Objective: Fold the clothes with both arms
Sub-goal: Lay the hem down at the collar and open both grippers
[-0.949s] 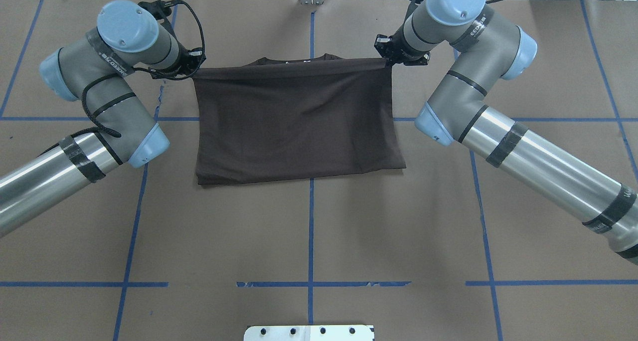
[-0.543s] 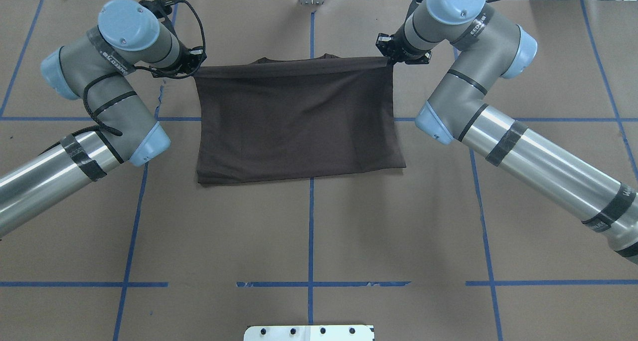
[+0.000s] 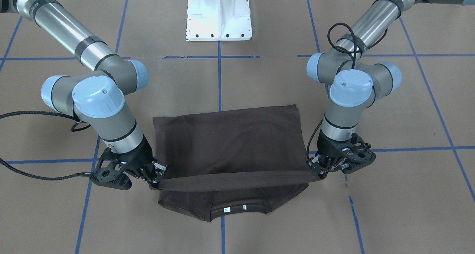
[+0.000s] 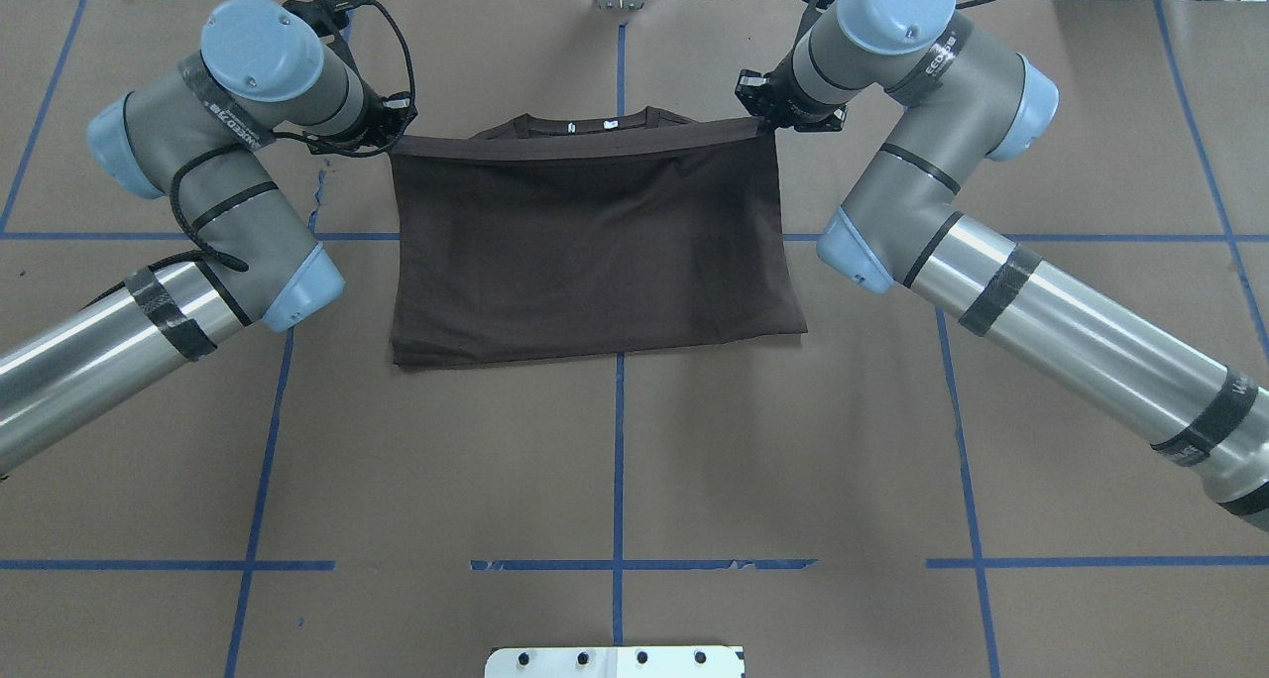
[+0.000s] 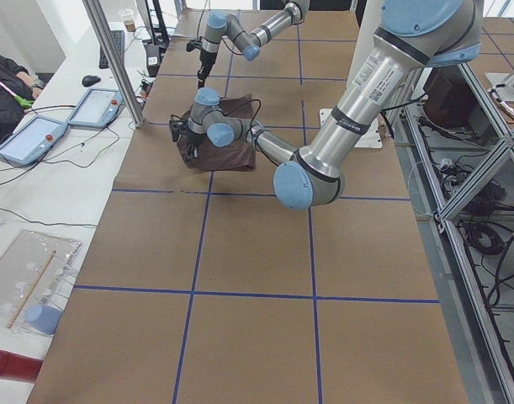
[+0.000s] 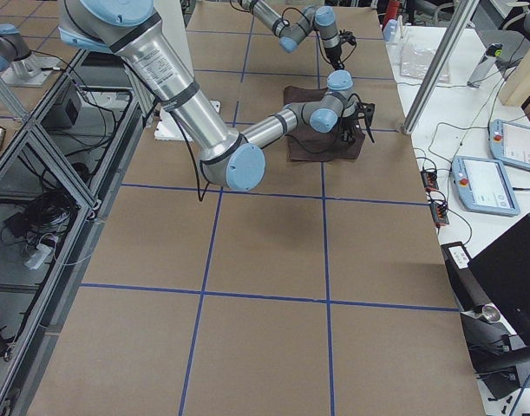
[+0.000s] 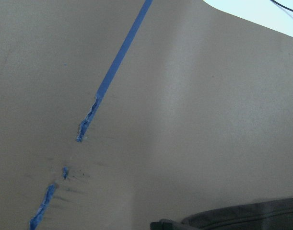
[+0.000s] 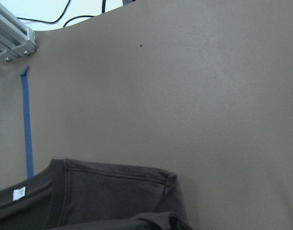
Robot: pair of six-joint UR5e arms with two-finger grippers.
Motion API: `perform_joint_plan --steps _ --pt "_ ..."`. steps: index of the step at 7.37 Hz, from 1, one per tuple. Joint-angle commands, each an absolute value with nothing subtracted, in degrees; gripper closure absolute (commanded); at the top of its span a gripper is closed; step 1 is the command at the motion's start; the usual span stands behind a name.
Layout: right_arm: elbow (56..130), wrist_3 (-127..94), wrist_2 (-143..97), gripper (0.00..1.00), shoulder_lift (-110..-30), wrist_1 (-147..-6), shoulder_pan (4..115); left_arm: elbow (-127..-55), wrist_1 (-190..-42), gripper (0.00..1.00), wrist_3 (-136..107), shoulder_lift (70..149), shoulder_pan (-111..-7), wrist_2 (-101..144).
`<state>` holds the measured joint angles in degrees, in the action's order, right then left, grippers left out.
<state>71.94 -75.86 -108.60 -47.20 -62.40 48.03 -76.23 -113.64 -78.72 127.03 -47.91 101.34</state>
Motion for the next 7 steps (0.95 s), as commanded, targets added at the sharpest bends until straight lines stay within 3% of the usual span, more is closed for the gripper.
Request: perform_joint_plan --steps 1,2,3,5,7 --pt "71.90 -75.59 -108.37 0.22 -47.37 -62.40 47.73 -76.29 -113.64 0.59 -78.75 127.09 -47.73 101.34" --pt "71.81 -75.67 -108.46 0.00 -47.46 -62.40 47.72 -76.20 -113.64 0.26 -78.49 127.35 -47.72 101.34" --pt "71.55 -75.67 -108.98 0.00 -47.63 -62.49 47.90 -76.11 -113.56 0.00 -78.05 127.44 -47.81 101.34" --pt "72.85 -74.88 -111.52 0.00 -48.51 -62.40 48.08 -76.37 -112.86 0.00 -77.52 127.35 -48.42 101.42" --pt "81.42 -75.49 -111.62 0.01 -57.34 -62.84 43.27 -78.12 -112.68 0.00 -77.60 127.18 -48.43 101.51"
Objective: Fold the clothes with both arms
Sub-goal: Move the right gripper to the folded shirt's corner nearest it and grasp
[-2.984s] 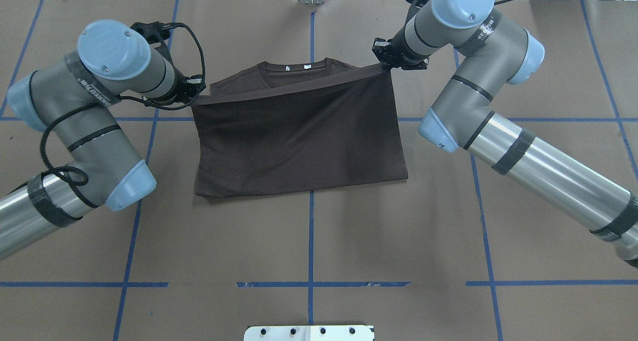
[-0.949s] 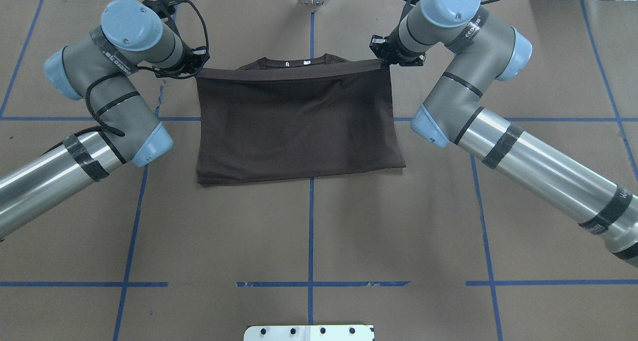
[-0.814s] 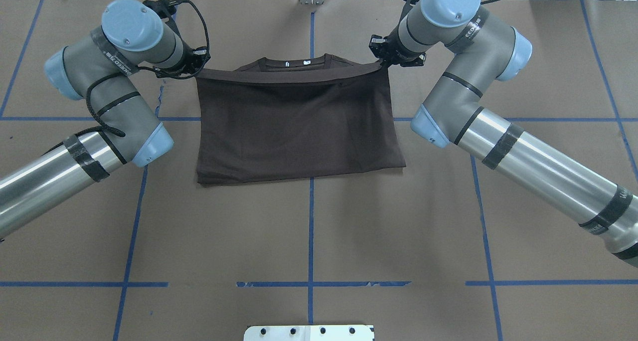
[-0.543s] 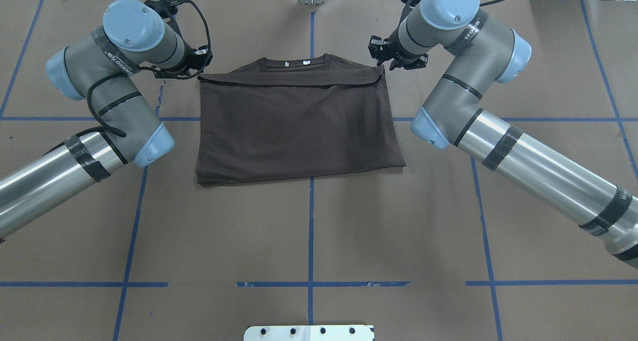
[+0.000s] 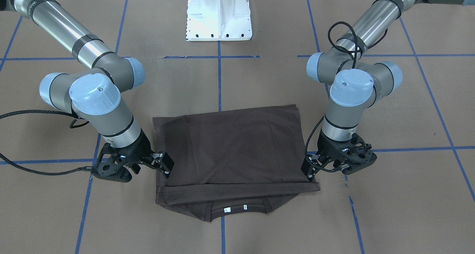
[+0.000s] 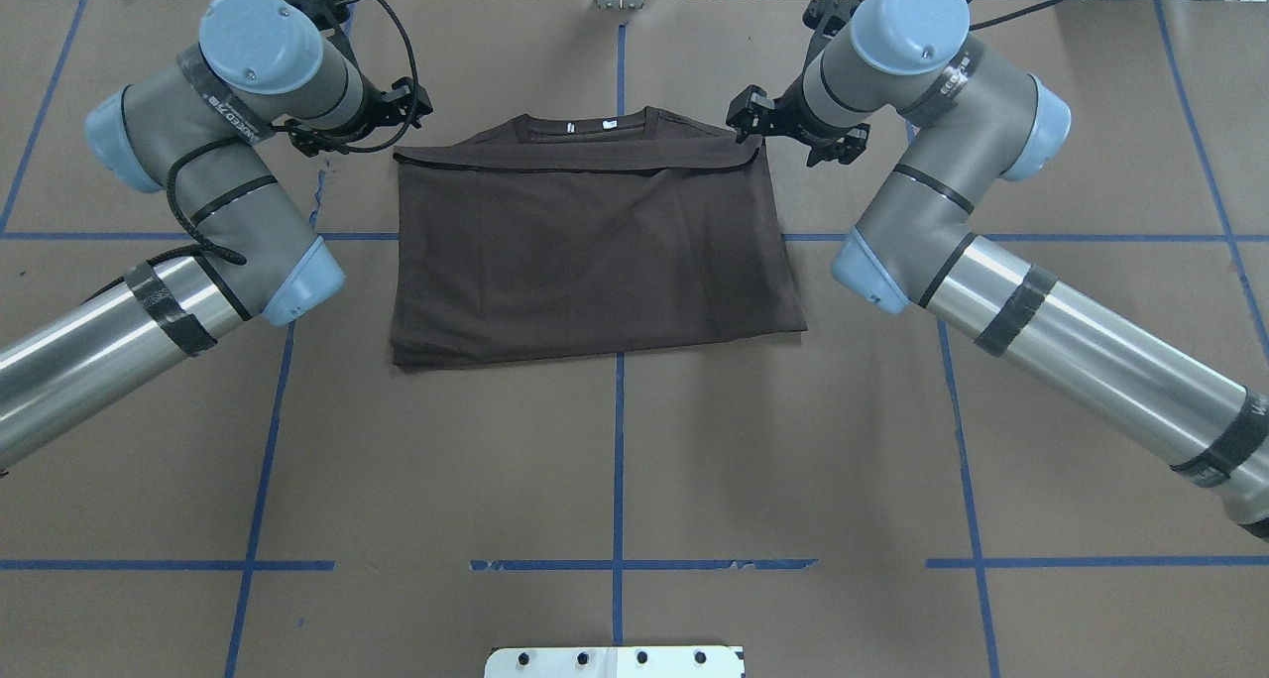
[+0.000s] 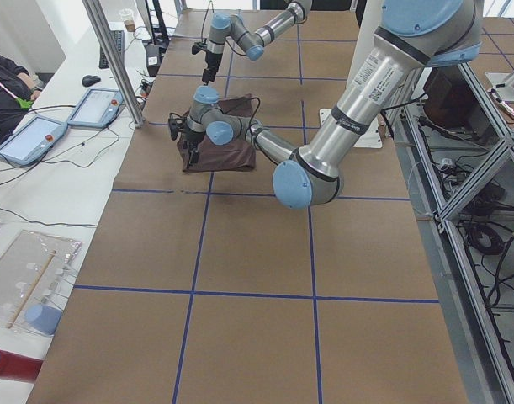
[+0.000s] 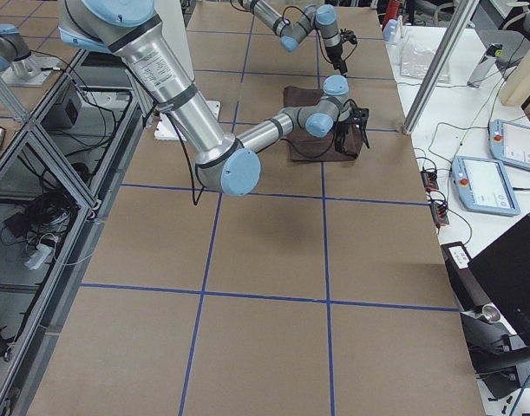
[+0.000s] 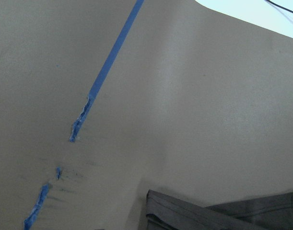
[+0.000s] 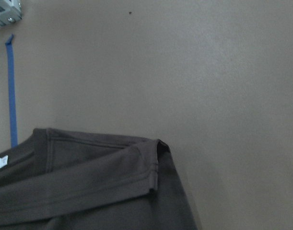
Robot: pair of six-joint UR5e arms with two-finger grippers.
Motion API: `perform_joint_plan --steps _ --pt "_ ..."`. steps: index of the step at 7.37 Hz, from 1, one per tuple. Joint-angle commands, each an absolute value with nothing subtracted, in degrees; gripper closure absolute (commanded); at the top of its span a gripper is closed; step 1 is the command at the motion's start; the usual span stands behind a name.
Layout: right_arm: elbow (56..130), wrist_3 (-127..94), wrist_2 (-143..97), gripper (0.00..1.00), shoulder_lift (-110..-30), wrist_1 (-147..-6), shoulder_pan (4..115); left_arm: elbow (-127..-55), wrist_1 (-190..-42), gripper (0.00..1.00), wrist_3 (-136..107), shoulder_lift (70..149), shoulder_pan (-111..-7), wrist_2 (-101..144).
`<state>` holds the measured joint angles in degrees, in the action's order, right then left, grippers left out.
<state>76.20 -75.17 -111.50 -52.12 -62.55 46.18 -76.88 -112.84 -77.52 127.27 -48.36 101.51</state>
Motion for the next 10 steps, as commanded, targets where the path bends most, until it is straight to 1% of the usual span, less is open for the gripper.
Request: perform_joint_plan --steps 1,2,3,5,6,9,10 --pt "84.69 -75.50 -111.27 0.02 -60.52 -63.02 40.63 -81.09 -111.89 0.00 -77.87 126.48 -48.51 101.43" --pt "86.73 -75.59 -111.36 0.07 -61.60 -63.19 39.39 -81.64 -111.54 0.00 -77.87 126.13 -48.52 101.34" --pt "88.31 -75.59 -111.44 0.15 -62.74 -63.19 38.59 -81.74 -111.62 0.00 -77.87 126.21 -48.52 101.34" --pt "88.33 -75.59 -111.45 0.31 -63.54 -63.19 37.36 -82.17 -111.53 0.00 -77.87 126.30 -48.52 101.34" --pt "88.24 -75.50 -111.71 0.38 -63.63 -63.19 37.27 -82.53 -111.53 0.00 -77.96 126.21 -48.52 101.34" --pt "88.42 -74.97 -112.15 0.47 -64.60 -63.19 37.09 -83.05 -111.53 0.00 -78.05 126.12 -48.60 101.43" --pt "88.77 -74.97 -112.15 0.47 -64.86 -63.19 36.92 -83.14 -111.53 0.00 -78.05 126.12 -48.60 101.43"
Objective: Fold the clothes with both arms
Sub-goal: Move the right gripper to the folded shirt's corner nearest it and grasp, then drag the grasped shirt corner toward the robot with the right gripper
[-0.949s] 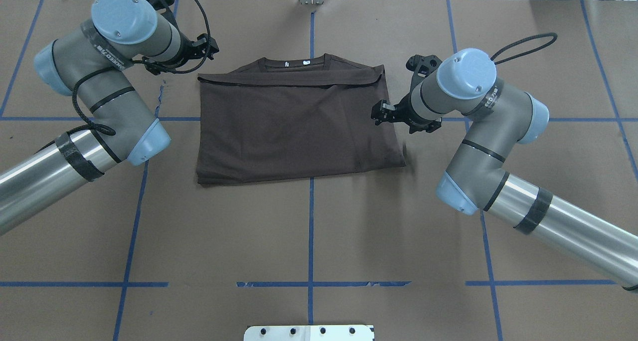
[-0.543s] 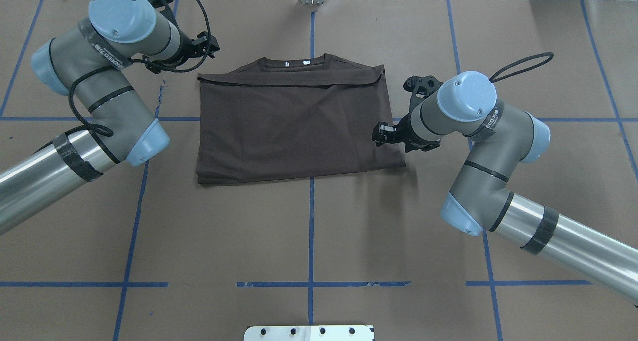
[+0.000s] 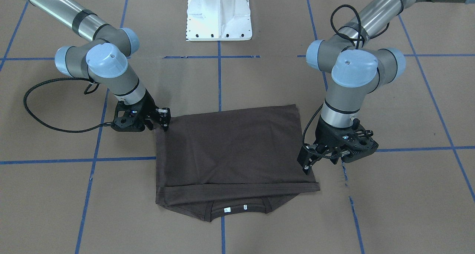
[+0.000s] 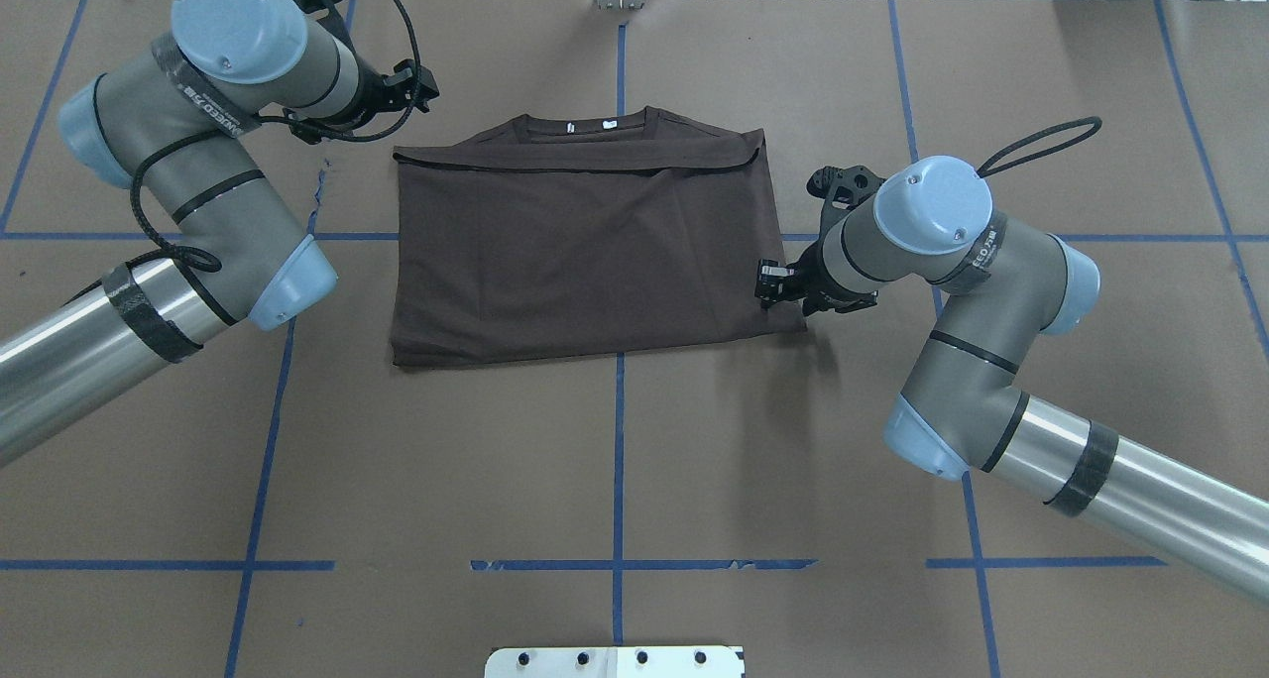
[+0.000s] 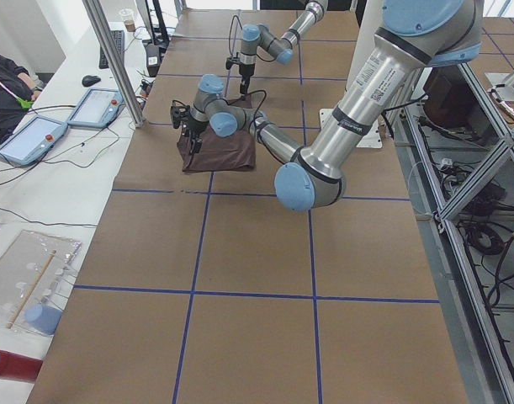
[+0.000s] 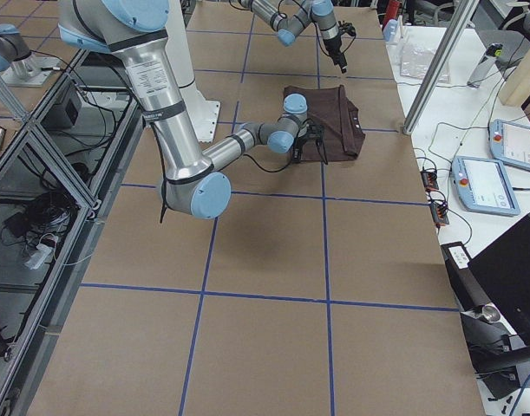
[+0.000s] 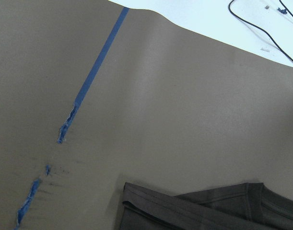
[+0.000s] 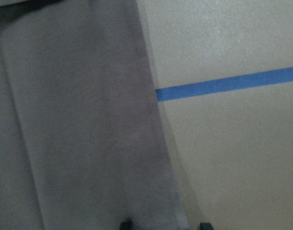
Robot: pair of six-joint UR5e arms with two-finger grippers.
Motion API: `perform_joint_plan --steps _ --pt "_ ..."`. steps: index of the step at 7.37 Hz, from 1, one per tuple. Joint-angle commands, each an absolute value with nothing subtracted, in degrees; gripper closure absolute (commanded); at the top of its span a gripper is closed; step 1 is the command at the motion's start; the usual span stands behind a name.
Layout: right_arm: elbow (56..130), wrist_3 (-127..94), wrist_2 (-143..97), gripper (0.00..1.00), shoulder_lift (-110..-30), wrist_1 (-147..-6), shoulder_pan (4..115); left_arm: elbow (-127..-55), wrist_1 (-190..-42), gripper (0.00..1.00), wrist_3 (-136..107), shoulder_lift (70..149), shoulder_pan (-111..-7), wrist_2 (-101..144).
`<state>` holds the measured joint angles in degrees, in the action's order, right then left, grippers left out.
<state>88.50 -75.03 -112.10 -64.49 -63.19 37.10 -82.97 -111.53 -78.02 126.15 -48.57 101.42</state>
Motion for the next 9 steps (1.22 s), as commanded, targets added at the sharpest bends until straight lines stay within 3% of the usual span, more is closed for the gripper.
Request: perform_joint_plan --steps 1,2,4,5,7,9 --pt "89.20 -74.97 -112.15 0.63 -65.21 -63.19 36.74 -83.49 -111.53 0.00 -78.13 126.12 -48.60 101.43" --pt "89.99 -74.88 -112.24 0.95 -65.39 -63.28 36.65 -83.58 -111.53 0.00 -78.13 126.04 -48.60 101.43" --pt "91.31 -74.80 -113.20 1.00 -66.36 -63.37 36.12 -83.85 -111.45 0.00 -78.13 126.04 -48.60 101.42" --pt "95.67 -74.79 -112.86 1.00 -69.92 -63.37 35.17 -83.85 -111.45 0.00 -78.22 126.04 -48.60 101.43" --pt "114.59 -75.14 -112.06 1.00 -86.39 -63.37 28.61 -84.28 -111.45 0.00 -78.83 125.95 -48.60 101.34" --pt "124.42 -75.67 -111.36 1.00 -97.26 -63.19 20.08 -86.03 -111.45 0.00 -81.38 126.12 -48.17 101.51"
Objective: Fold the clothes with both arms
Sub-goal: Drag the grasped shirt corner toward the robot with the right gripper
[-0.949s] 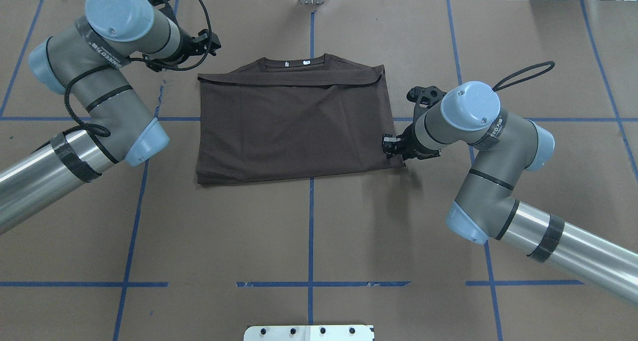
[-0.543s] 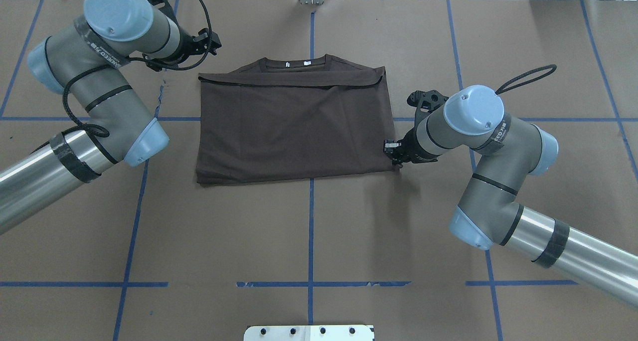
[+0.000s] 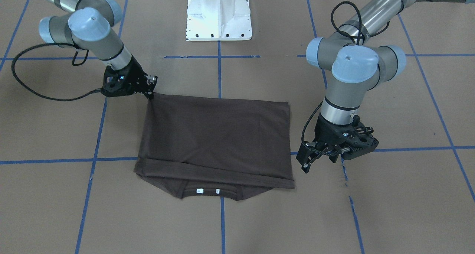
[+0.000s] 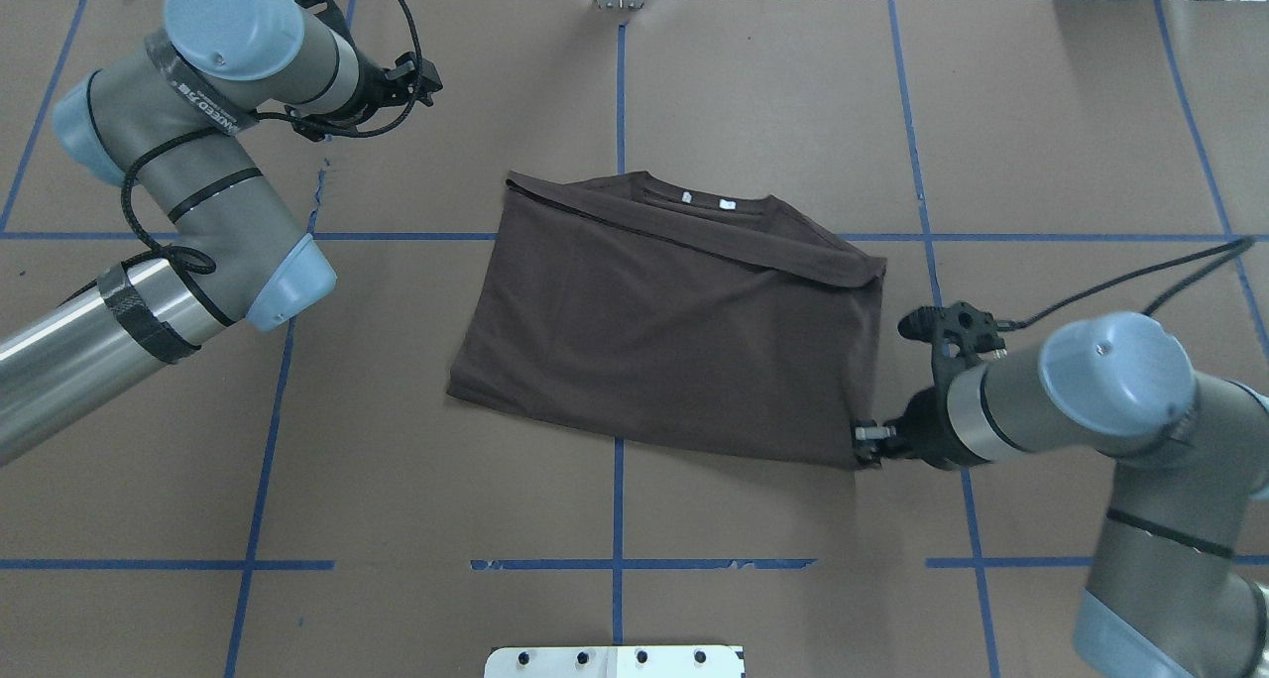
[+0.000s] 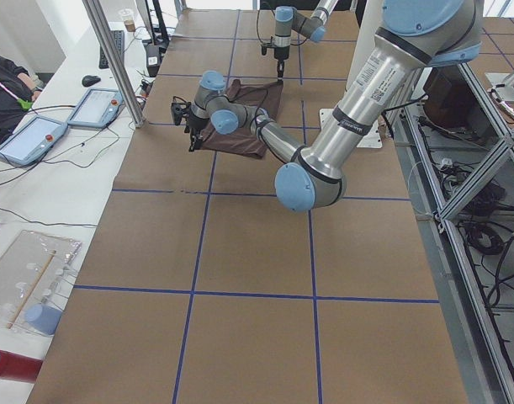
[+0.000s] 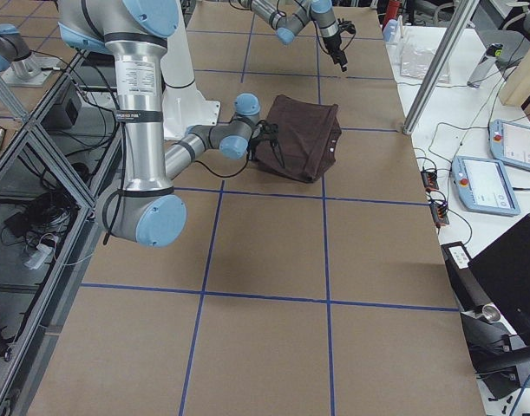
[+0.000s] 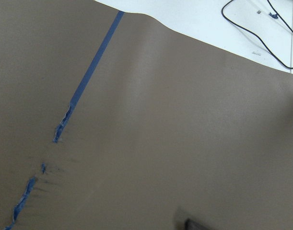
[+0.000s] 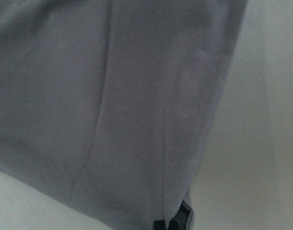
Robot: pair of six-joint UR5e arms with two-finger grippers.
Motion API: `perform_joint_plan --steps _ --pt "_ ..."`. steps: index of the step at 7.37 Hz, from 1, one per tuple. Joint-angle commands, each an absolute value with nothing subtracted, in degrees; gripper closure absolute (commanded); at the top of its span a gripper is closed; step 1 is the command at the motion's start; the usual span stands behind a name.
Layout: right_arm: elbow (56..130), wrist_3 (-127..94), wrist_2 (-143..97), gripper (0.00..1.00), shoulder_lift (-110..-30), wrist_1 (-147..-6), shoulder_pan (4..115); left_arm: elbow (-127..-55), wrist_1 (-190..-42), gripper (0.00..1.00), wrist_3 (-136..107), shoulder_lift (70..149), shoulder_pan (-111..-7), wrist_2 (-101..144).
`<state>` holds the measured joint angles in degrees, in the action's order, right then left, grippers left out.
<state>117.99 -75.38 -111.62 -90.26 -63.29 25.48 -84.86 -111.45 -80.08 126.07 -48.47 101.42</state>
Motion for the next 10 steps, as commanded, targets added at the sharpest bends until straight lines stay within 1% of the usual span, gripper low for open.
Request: perform_joint_plan --steps 1,2,3,4,5,6,7,8,9,10 --pt "124.71 -77.33 -112.58 1.00 -97.90 -63.11 17.34 -86.65 -111.45 0.00 -82.78 126.12 -47.64 101.60" --pt "124.98 -80.13 -112.85 0.95 -97.91 -62.67 14.79 -87.36 -111.45 0.00 -82.88 126.12 -46.77 101.69" --pt "126.20 -80.42 -112.33 0.01 -97.91 -62.41 13.37 -88.23 -111.10 0.00 -82.88 126.12 -46.50 101.86" --pt "127.43 -80.42 -111.98 0.00 -97.21 -62.32 14.06 -89.63 -110.22 0.00 -82.88 126.04 -45.80 103.87" --pt "127.01 -80.42 -111.36 0.00 -93.55 -61.97 18.15 -95.48 -107.08 0.00 -83.49 122.55 -42.48 104.93" --pt "126.48 -80.33 -111.27 0.00 -91.86 -61.96 23.33 -102.15 -103.74 0.00 -91.59 118.78 -37.58 104.94" --pt "126.30 -80.33 -111.10 0.00 -90.54 -61.96 27.55 -105.78 -100.84 0.02 -101.85 117.44 -31.53 104.16" --pt "125.60 -80.33 -111.09 0.00 -88.70 -61.96 30.64 -105.56 -99.85 0.07 -109.52 117.51 -25.72 101.28" --pt "125.07 -80.33 -110.92 0.00 -87.81 -61.96 32.24 -103.82 -99.76 0.11 -113.25 118.12 -20.62 97.94" --pt "123.94 -80.33 -110.92 0.00 -86.15 -61.96 32.95 -101.28 -99.76 0.14 -114.33 118.47 -20.22 97.39"
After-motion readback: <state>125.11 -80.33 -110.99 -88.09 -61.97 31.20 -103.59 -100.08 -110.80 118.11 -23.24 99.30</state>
